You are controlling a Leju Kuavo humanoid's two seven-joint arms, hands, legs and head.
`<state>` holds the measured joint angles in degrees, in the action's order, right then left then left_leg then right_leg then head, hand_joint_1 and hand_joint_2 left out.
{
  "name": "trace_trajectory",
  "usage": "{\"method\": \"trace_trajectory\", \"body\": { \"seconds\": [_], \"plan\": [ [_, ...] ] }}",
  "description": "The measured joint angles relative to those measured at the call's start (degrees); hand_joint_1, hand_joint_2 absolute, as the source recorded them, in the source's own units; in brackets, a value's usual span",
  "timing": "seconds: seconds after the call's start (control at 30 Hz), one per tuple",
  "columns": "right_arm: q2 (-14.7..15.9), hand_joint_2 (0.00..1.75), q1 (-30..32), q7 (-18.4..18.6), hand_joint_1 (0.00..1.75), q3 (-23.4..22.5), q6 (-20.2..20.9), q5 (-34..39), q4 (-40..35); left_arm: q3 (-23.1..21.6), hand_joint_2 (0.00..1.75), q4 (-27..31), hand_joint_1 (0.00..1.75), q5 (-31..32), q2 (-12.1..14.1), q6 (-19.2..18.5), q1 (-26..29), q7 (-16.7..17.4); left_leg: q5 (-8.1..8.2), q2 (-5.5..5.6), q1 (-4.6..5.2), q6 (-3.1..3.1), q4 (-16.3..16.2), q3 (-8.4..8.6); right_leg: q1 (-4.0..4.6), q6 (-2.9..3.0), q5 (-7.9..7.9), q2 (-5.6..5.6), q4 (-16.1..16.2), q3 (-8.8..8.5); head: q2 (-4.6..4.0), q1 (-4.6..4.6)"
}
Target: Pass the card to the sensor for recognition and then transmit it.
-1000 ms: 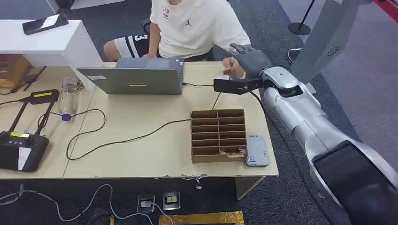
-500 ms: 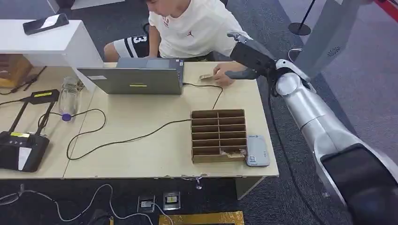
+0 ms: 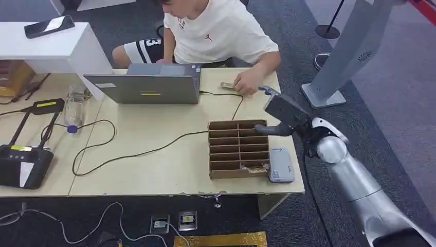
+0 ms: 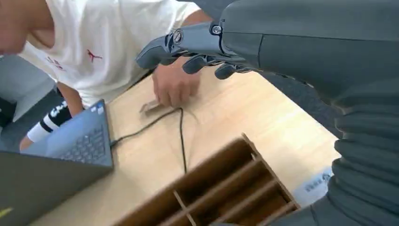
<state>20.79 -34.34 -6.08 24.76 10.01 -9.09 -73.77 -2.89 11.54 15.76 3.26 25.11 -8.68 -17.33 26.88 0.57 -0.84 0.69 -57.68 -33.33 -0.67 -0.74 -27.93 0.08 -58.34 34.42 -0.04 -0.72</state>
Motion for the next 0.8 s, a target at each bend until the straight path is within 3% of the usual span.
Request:
{"method": "trace_trajectory", "body": {
  "seconds": [0.33,0.8],
  "plan": [
    [2.80,1.75,11.35,2.51,0.00,-0.59,-2.49,-1.53,-7.71,-0.72,0.00,0.00,0.00,-0.26,0.17,0.02,-0.01,1.14,0.01,-0.04,0.01,0.00,0.00,0.00,-0.01,0.00,0.00,0.01,0.00,0.00,0.00,0.00],
    [4.48,1.75,16.16,2.29,0.00,-0.46,-1.73,-2.67,-9.50,-1.25,0.00,-0.02,0.00,-1.59,0.20,0.11,0.09,1.73,0.01,-0.06,0.01,0.00,0.01,-0.01,-0.01,0.00,0.00,0.01,0.00,0.00,0.00,0.02]
  ]
}}
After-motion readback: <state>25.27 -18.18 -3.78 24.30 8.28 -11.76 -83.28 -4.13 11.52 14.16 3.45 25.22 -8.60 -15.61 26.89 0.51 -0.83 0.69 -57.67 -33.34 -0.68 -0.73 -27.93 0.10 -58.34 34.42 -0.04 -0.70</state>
